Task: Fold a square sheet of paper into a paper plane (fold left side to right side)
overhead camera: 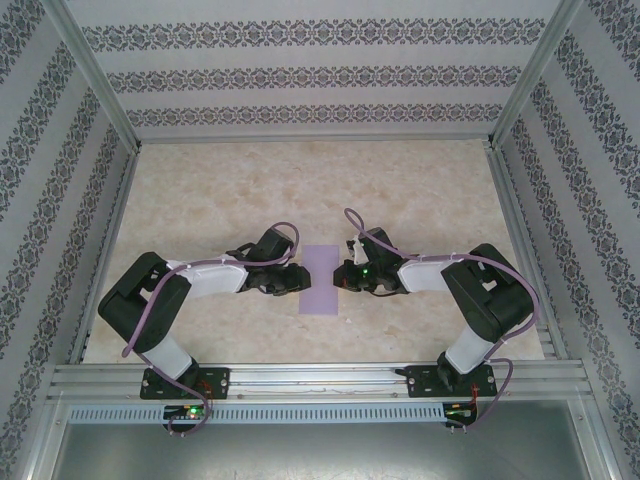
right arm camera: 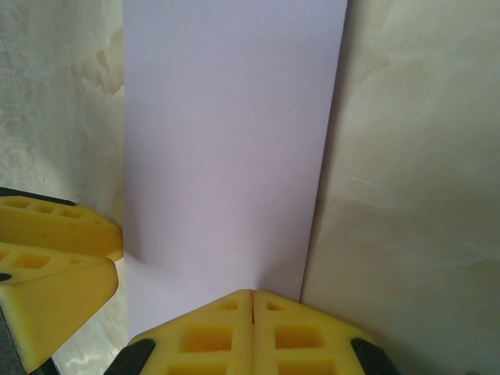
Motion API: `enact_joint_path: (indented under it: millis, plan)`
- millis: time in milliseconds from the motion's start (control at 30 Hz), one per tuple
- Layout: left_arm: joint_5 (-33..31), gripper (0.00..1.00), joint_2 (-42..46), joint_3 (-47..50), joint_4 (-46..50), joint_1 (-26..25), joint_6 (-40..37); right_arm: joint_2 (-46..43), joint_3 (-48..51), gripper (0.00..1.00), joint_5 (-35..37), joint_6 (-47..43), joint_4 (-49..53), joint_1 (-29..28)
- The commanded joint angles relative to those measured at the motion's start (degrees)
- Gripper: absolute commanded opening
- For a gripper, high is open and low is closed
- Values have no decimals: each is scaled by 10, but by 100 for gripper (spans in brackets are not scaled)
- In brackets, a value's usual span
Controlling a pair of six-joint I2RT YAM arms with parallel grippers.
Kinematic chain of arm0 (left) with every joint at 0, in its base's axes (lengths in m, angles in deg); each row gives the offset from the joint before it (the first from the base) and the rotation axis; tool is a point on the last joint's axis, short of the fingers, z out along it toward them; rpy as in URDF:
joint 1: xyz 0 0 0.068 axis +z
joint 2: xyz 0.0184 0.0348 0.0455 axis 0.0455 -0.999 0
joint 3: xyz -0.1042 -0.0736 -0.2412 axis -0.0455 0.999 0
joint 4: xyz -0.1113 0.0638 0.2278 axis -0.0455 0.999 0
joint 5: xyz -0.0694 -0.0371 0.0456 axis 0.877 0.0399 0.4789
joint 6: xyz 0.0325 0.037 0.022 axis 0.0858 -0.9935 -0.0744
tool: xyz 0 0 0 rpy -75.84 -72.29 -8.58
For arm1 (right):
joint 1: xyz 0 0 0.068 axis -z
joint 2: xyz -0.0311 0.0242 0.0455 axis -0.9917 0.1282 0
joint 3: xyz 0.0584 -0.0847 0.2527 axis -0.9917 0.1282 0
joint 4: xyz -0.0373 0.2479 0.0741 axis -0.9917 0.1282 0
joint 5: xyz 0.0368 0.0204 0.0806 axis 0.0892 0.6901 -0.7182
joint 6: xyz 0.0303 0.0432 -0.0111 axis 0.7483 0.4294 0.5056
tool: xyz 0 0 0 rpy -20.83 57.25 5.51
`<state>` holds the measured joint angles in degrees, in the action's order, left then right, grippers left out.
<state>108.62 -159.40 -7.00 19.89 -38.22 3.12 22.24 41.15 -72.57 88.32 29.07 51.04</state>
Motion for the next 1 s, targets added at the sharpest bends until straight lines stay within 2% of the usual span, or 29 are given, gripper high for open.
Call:
enact_joint_path:
  millis: [0, 133, 533, 967]
  plan:
    - [43, 36, -14, 17, -63, -11, 27, 9, 24, 0, 33, -10, 53, 7]
    - [48, 39, -12, 19, -77, -11, 35, 9, 25, 0, 32, -10, 53, 7]
    - [70, 40, -20, 38, -147, -10, 70, 10, 25, 0, 31, -11, 54, 7]
    - [65, 42, 4, 39, -138, -11, 70, 15, 24, 0, 33, -13, 54, 7]
